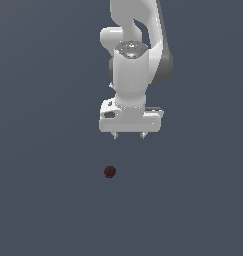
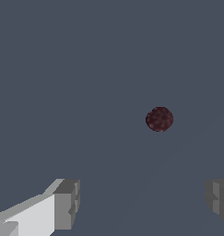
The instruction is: Pick up the object and move it to a goal position.
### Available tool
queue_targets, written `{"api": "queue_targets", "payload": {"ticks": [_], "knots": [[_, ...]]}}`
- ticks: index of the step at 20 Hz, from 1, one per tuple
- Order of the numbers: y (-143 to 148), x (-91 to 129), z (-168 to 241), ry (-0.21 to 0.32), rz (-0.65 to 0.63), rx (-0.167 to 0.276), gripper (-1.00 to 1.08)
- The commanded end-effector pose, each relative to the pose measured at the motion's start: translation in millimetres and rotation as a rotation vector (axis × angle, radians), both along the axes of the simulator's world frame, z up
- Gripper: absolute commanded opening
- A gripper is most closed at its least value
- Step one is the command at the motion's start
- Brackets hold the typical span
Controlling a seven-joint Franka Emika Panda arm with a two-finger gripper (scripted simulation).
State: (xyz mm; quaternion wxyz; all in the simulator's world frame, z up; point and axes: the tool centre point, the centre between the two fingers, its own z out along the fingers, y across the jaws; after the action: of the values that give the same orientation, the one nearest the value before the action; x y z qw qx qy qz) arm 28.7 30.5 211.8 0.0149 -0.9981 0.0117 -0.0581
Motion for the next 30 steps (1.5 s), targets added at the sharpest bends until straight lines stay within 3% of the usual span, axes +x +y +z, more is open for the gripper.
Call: {"api": "queue_targets", "payload": {"ticks": [1, 19, 30], "knots": [[0.0, 0.0, 0.0, 0.000, 0.000, 0.000, 1.00], [19.4, 2.3, 14.1, -0.025, 0.033, 0.001, 1.00], [4.9, 15.5, -5.6, 0.001, -0.103, 0.016, 1.00]]}}
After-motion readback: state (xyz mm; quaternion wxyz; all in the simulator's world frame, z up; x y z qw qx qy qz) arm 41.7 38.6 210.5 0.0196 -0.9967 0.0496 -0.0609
